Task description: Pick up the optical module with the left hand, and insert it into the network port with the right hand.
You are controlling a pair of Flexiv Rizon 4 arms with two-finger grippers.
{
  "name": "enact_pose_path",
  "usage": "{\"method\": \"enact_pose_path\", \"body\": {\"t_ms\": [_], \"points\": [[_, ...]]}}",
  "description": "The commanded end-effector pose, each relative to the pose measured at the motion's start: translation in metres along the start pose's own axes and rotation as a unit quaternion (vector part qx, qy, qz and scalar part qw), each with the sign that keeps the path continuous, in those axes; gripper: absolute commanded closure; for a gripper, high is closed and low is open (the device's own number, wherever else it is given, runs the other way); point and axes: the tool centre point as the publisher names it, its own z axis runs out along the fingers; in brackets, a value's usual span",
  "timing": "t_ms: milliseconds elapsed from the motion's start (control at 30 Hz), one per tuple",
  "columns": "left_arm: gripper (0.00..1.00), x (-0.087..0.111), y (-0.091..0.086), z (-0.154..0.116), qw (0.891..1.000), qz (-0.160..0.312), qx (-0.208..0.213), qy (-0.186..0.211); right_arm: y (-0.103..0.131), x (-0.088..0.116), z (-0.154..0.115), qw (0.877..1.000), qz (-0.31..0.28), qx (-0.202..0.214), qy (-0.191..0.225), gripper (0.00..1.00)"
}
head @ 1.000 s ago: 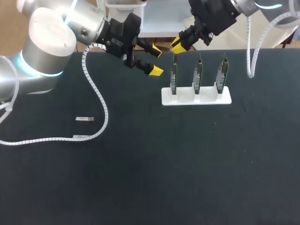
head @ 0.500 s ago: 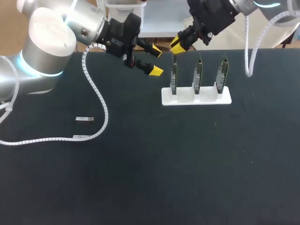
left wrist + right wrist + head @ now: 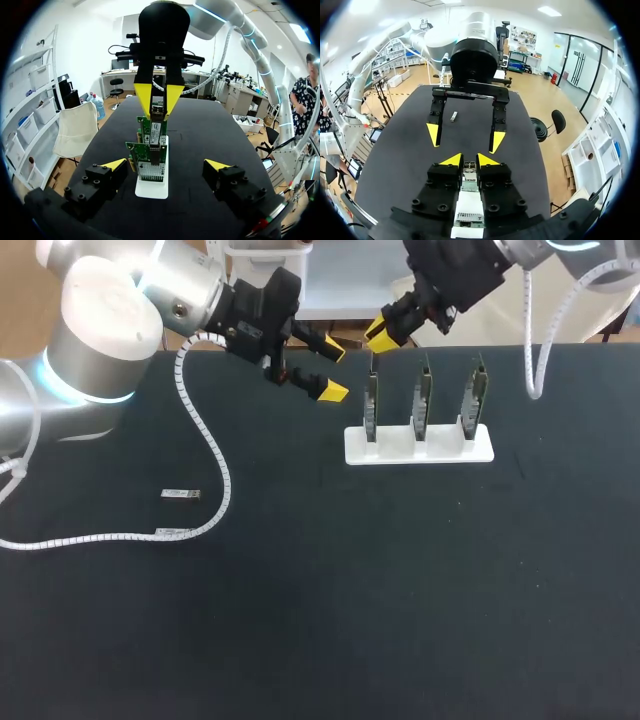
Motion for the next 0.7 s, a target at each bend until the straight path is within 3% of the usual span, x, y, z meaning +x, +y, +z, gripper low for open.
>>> {"method": "enact_pose_path", "body": {"t_ms": [33, 700], "points": [[0.0, -0.0003, 0.0007, 0.0006, 1.0, -0.001, 0.0, 0.002, -0.0042, -0.0006, 0.0005, 1.0, -0.002, -0.003, -0.002, 1.0], [0.0, -0.0003, 0.0007, 0.0006, 1.0, -0.001, 0.0, 0.002, -0.0002, 0.0008, 0.0039, 1.0, 0.004, -0.005, -0.002, 1.0]]}}
